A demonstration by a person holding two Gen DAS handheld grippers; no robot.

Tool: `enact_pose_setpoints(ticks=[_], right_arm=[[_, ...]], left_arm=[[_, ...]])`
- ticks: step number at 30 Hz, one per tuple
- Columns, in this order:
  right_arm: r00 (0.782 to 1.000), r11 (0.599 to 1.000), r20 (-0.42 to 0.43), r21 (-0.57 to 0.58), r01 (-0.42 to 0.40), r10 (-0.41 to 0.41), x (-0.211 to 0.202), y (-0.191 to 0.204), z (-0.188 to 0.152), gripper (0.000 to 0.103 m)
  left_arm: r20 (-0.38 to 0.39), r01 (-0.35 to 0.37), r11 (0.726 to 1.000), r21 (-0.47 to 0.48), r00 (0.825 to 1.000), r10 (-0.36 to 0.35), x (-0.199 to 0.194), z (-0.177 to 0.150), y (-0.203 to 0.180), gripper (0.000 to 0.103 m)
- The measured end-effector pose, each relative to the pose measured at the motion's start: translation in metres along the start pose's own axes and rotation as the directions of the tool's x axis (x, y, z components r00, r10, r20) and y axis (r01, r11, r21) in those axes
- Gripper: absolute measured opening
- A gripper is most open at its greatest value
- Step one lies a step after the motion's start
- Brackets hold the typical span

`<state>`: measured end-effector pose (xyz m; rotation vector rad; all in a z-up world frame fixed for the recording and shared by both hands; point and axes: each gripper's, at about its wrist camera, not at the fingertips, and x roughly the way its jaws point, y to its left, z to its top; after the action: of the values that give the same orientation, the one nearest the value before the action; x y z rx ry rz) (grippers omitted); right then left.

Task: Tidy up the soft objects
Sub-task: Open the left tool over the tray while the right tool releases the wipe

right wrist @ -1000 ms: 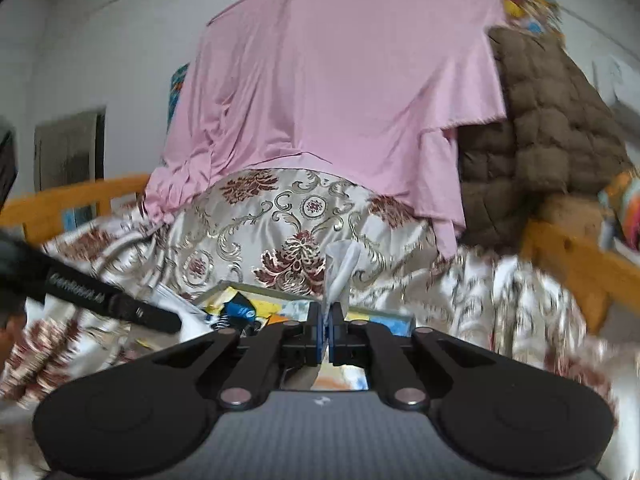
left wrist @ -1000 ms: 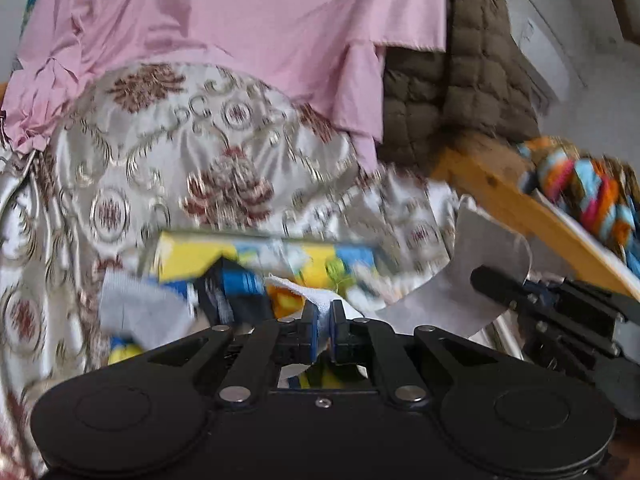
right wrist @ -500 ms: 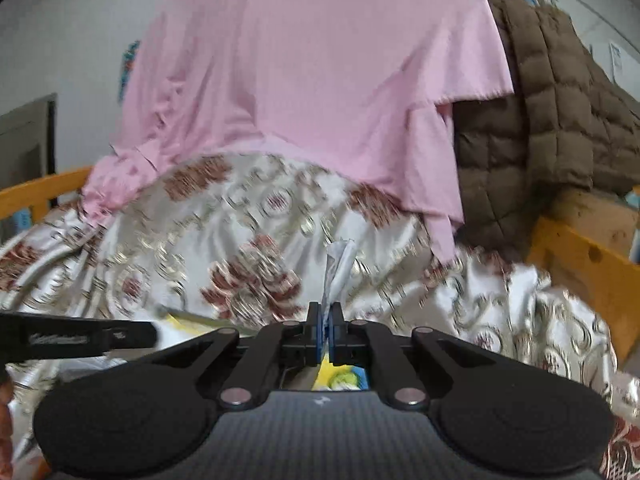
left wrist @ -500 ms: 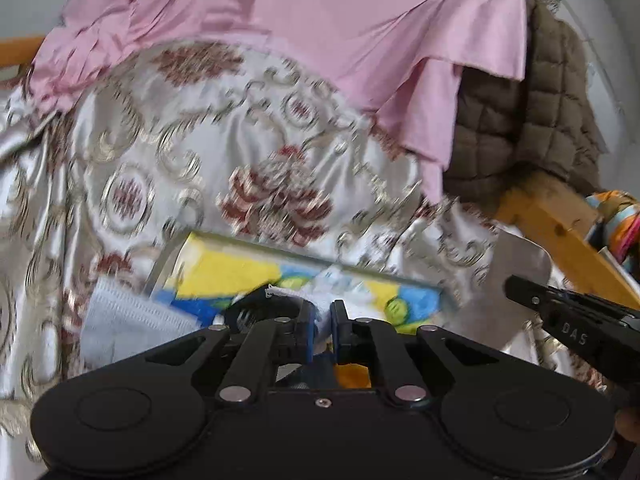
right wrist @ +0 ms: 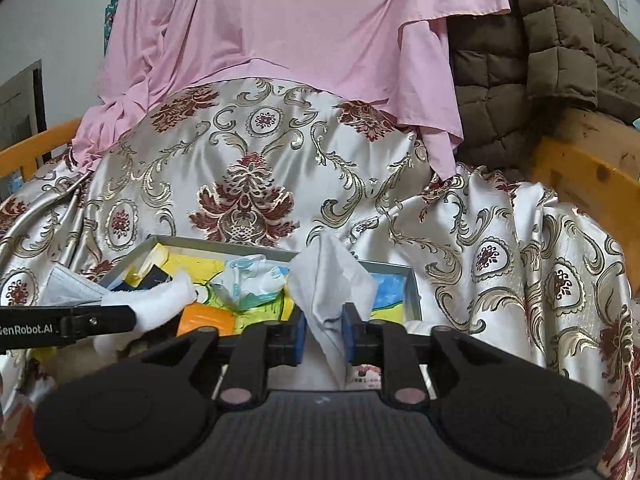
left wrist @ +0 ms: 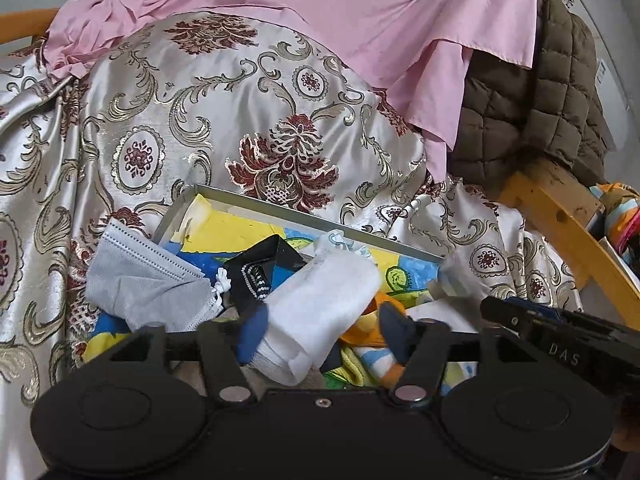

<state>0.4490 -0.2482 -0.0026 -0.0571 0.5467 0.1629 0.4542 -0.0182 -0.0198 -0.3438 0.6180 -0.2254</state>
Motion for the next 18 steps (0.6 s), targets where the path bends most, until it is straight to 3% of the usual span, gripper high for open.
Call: enact_pose_setpoints(ticks=[3, 10, 15, 18], right_arm=[[1.000, 1.000, -0.008, 0.006, -0.016, 0.016, -0.007, 0.000, 0.001, 0.039], [0.998, 0.998, 0.036, 0.028, -0.054, 0.053, -0.043, -0.002, 0.007, 0.073], [0.996, 0.997, 0.067, 0.048, -0.068, 0.065, -0.077, -0.003, 0.013, 0.086], [0.996, 0.996, 0.067, 0.050, -0.069, 0.066, -0.099, 0.000, 0.013, 0.089]], left_arm=[[0.013, -0.009, 1.000, 0.020, 1.000, 0.009, -0.011, 0.002, -0.007, 0.078], [0.075, -0.032, 0.998, 0.056, 0.997, 0.028, -0.052, 0.009, -0.020, 0.092], [0.119, -0.054, 0.996, 0.074, 0.992, 0.045, -0.087, 0.007, -0.027, 0.099], [0.133, -0.068, 0.995, 0.074, 0.989, 0.058, -0.112, 0.001, -0.029, 0.101]])
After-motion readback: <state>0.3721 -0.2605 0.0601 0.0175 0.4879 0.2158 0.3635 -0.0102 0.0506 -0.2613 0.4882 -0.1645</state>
